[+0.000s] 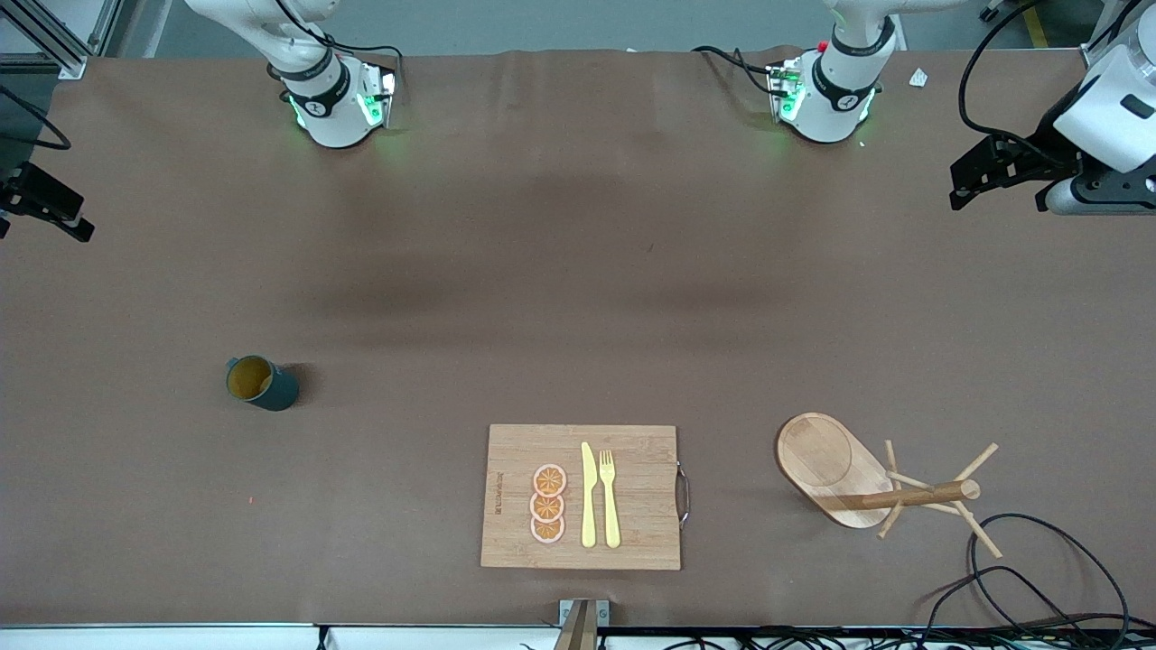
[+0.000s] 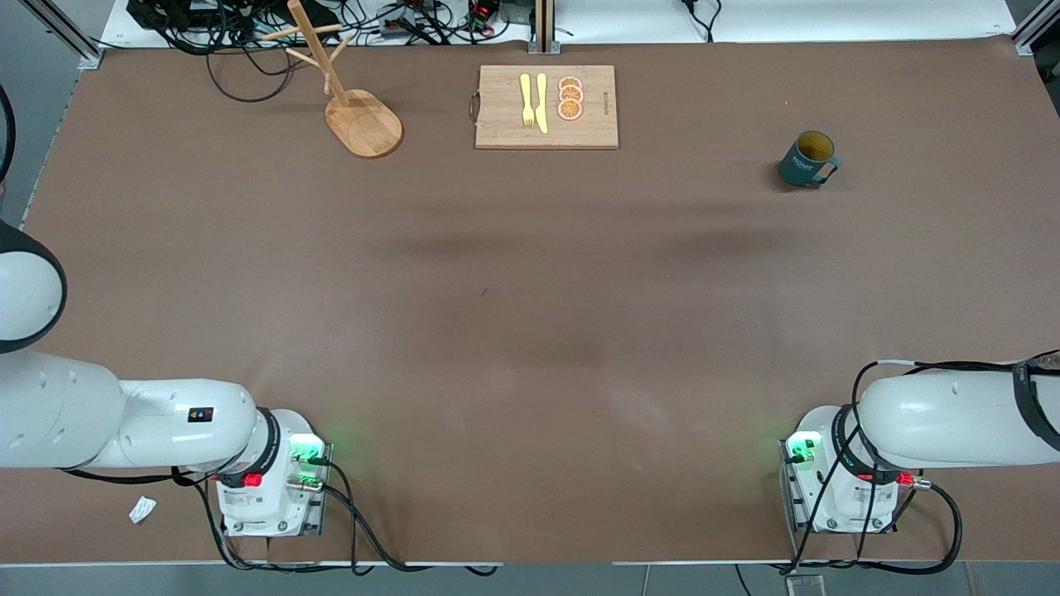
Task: Pass cup and hang on rack
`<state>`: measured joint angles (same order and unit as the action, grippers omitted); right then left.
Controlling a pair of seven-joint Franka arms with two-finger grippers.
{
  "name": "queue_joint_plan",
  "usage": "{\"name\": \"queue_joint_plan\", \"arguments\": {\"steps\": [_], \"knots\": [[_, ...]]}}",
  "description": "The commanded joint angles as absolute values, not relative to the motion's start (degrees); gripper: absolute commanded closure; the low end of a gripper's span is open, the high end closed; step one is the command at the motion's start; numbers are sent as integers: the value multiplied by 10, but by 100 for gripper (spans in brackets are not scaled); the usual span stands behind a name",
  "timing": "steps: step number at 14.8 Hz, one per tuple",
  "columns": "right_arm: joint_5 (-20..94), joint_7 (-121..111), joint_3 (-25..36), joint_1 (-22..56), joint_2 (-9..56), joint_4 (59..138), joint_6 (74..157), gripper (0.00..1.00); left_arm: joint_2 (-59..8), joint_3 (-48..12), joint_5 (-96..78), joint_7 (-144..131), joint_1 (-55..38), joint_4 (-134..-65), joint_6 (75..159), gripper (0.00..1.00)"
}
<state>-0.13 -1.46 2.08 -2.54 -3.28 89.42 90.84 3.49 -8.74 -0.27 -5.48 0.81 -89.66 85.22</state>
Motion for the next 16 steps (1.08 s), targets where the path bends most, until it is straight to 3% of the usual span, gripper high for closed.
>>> {"name": "queue_joint_plan", "arguments": {"steps": [1, 9, 11, 16], "knots": [[-11, -3, 23, -20, -33, 893, 905, 0, 25, -89, 5, -49, 11, -882, 850, 0], [-11, -4, 23, 2, 9, 903, 904, 0, 25, -91, 5, -49, 8, -885, 856, 0], [-12, 1, 23, 7, 45, 904, 916, 0, 25, -91, 5, -50, 9, -887, 859, 0], [-7, 11, 24, 3, 140, 946, 1030, 0, 25, -91, 4, -49, 10, -890, 864, 0]]}}
